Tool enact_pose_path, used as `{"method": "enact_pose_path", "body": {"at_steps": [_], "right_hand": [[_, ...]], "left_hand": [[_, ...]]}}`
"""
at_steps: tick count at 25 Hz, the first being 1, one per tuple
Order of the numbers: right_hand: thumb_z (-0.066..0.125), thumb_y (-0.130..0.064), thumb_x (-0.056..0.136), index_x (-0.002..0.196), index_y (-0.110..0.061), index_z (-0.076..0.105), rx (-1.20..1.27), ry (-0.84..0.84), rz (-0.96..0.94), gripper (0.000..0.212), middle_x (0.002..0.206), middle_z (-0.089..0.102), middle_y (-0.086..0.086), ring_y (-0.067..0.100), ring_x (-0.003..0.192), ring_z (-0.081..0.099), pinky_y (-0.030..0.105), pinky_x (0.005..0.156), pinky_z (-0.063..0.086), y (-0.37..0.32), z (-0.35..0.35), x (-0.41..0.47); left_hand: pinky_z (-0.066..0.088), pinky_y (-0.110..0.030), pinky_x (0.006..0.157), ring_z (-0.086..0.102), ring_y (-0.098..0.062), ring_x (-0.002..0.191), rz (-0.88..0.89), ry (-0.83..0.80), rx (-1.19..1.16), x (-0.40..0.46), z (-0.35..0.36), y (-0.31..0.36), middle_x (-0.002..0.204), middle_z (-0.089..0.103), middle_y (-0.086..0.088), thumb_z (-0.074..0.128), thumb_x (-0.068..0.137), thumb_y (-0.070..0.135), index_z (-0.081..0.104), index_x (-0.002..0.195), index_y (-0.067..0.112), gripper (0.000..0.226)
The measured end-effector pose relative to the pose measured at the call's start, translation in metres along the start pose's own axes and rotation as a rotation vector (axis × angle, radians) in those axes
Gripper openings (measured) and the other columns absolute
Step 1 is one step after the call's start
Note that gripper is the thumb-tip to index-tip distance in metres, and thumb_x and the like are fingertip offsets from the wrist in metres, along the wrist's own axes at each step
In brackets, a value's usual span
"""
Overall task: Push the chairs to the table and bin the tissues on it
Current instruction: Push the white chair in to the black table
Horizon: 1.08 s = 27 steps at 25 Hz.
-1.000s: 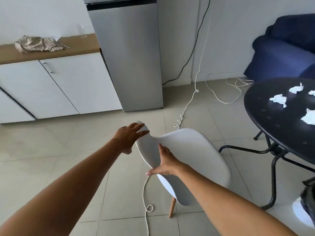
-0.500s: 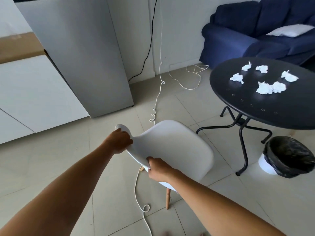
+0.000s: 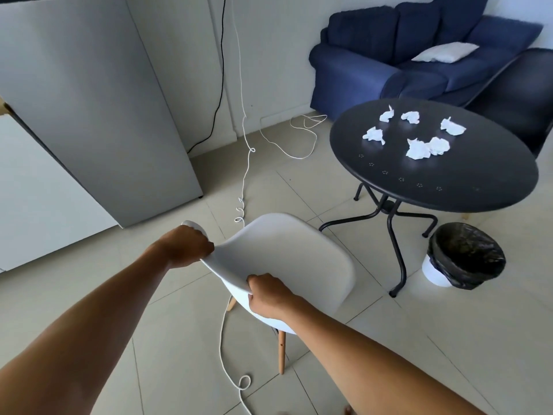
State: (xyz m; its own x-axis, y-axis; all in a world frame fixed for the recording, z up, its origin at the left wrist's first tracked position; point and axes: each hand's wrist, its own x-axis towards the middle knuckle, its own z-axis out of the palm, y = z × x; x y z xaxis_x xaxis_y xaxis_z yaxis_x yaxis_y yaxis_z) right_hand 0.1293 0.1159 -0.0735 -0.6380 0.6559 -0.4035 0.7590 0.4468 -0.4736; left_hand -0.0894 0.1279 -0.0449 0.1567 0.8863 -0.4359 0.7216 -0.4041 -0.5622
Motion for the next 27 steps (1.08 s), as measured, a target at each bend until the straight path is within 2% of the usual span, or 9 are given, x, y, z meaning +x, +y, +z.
{"method": "enact_pose_path", "body": {"at_steps": [2, 5, 9, 13, 16, 21, 25, 27], "right_hand": [[0.047, -0.013, 0.094, 0.112, 0.004, 0.054, 0.008, 0.024, 0.009, 0.026, 0.12, 0.06, 0.026, 0.044, 0.111, 0.058, 0.039, 0.089, 0.049, 0.004, -0.007, 0.004], [0.047, -0.012, 0.093, 0.109, 0.003, 0.054, 0.021, 0.067, 0.018, 0.023, 0.116, 0.062, 0.026, 0.043, 0.108, 0.059, 0.038, 0.087, 0.049, 0.012, -0.017, 0.011], [0.045, -0.014, 0.093, 0.11, 0.002, 0.056, 0.045, 0.085, 0.027, 0.025, 0.117, 0.062, 0.024, 0.042, 0.108, 0.059, 0.038, 0.086, 0.048, 0.028, -0.036, 0.017], [0.045, -0.016, 0.095, 0.112, -0.001, 0.056, 0.067, 0.082, 0.041, 0.025, 0.114, 0.063, 0.021, 0.038, 0.105, 0.06, 0.031, 0.077, 0.042, 0.05, -0.061, 0.025], [0.042, -0.021, 0.098, 0.116, -0.002, 0.055, 0.067, 0.076, 0.029, 0.029, 0.116, 0.062, 0.02, 0.035, 0.105, 0.059, 0.028, 0.076, 0.038, 0.065, -0.08, 0.03], [0.039, -0.026, 0.1, 0.112, -0.006, 0.054, 0.055, 0.016, 0.055, 0.028, 0.108, 0.06, 0.018, 0.023, 0.088, 0.047, 0.027, 0.076, 0.034, 0.077, -0.102, 0.034], [0.04, -0.03, 0.099, 0.122, -0.006, 0.053, 0.074, -0.018, 0.155, 0.036, 0.118, 0.061, 0.014, 0.029, 0.101, 0.056, 0.03, 0.083, 0.041, 0.083, -0.122, 0.04], [0.043, -0.031, 0.097, 0.121, -0.008, 0.056, 0.075, 0.021, 0.211, 0.036, 0.111, 0.061, 0.01, 0.028, 0.103, 0.057, 0.029, 0.084, 0.042, 0.086, -0.129, 0.043]], "left_hand": [[0.032, -0.026, 0.07, 0.061, -0.028, 0.104, 0.005, 0.028, 0.016, 0.01, -0.006, -0.005, 0.111, 0.067, -0.006, 0.045, 0.091, 0.008, 0.061, 0.108, 0.011, 0.023], [0.044, -0.028, 0.08, 0.063, -0.028, 0.104, 0.031, 0.08, 0.054, 0.026, -0.015, -0.015, 0.111, 0.069, -0.005, 0.044, 0.093, 0.011, 0.06, 0.11, 0.012, 0.024], [0.049, -0.032, 0.087, 0.063, -0.029, 0.105, 0.082, 0.119, 0.06, 0.047, -0.03, -0.025, 0.11, 0.069, -0.005, 0.04, 0.097, 0.019, 0.06, 0.109, 0.013, 0.024], [0.05, -0.035, 0.082, 0.063, -0.032, 0.102, 0.127, 0.128, 0.103, 0.07, -0.059, -0.035, 0.108, 0.069, -0.006, 0.039, 0.099, 0.035, 0.058, 0.109, 0.012, 0.031], [0.048, -0.033, 0.08, 0.063, -0.032, 0.103, 0.107, 0.127, 0.085, 0.084, -0.077, -0.039, 0.108, 0.068, -0.007, 0.039, 0.099, 0.042, 0.057, 0.111, 0.012, 0.038], [0.048, -0.032, 0.078, 0.063, -0.029, 0.102, 0.08, 0.166, 0.027, 0.098, -0.086, -0.045, 0.107, 0.068, -0.006, 0.037, 0.097, 0.05, 0.058, 0.112, 0.013, 0.045], [0.047, -0.031, 0.078, 0.061, -0.025, 0.101, 0.127, 0.301, -0.011, 0.119, -0.089, -0.057, 0.105, 0.067, -0.005, 0.033, 0.094, 0.059, 0.058, 0.111, 0.014, 0.055], [0.046, -0.031, 0.08, 0.06, -0.023, 0.104, 0.143, 0.368, -0.12, 0.129, -0.088, -0.062, 0.106, 0.066, -0.003, 0.035, 0.09, 0.064, 0.06, 0.111, 0.017, 0.058]]}}
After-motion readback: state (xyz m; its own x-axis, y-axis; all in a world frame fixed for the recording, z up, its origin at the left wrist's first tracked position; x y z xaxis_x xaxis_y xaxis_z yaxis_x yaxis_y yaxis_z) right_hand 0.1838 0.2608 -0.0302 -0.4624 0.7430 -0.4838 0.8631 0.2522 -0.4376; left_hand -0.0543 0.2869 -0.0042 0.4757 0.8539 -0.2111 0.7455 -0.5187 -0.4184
